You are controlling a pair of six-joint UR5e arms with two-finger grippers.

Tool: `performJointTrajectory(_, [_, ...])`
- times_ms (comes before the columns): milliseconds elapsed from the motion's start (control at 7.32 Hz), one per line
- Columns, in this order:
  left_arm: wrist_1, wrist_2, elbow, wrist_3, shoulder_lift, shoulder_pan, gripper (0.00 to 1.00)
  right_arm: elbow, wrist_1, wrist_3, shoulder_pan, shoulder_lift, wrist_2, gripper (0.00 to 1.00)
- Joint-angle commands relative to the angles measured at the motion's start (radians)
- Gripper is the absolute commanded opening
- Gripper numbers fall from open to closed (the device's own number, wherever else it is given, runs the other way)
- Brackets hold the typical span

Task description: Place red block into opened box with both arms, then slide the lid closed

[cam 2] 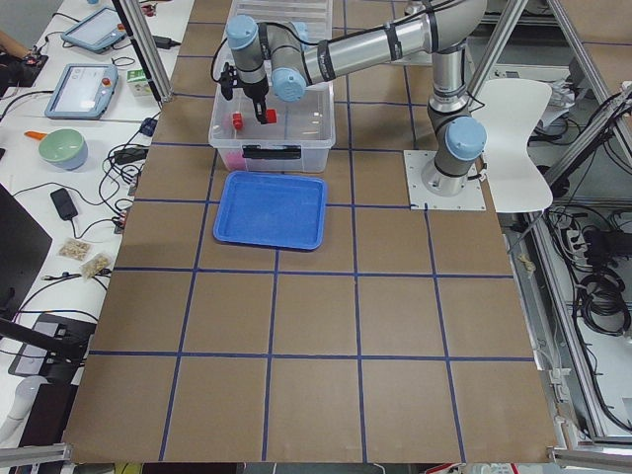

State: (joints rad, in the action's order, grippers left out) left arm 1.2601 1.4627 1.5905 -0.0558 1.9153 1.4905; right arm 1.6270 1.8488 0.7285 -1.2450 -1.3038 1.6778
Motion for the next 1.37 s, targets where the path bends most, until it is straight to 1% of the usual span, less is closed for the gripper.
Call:
performJointTrajectory(0, [-0.198,0.002,0.145,-0.022,0.014,0.011,0.05,-0.001,-0.003,-0.008,-0.001,-0.009,-0.001,1.00])
performJointTrajectory(137, [-0.237,0.002,0.193,-0.029,0.007,0.011,0.05,-0.001,-0.006,-0.012,-0.002,-0.012,-0.003,1.00])
performJointTrajectory(410, [-0.257,0.004,0.252,-0.035,0.002,0.025,0.05,-0.001,-0.006,-0.009,-0.002,-0.012,-0.013,1.00])
performJointTrajectory(547, [-0.275,0.055,0.253,-0.035,0.016,0.028,0.06,-0.002,-0.006,-0.009,-0.002,-0.012,-0.015,1.00])
performJointTrajectory(683, [-0.277,0.073,0.255,-0.035,0.018,0.028,0.28,-0.004,-0.006,-0.009,-0.002,-0.012,-0.015,1.00])
performJointTrajectory(820, [-0.280,0.073,0.253,-0.038,0.016,0.030,0.68,-0.004,-0.006,-0.009,-0.002,-0.014,-0.018,1.00])
performJointTrajectory(957, [-0.284,0.071,0.244,-0.044,0.016,0.028,1.00,-0.006,-0.002,-0.014,-0.002,-0.017,-0.020,1.00])
performJointTrajectory(1094, [-0.284,0.071,0.243,-0.042,-0.004,0.028,1.00,-0.006,-0.005,-0.030,-0.002,-0.023,-0.018,1.00])
performJointTrajectory(1230, [-0.284,0.065,0.218,-0.041,-0.037,0.027,1.00,-0.004,-0.005,-0.056,-0.002,-0.038,-0.018,1.00])
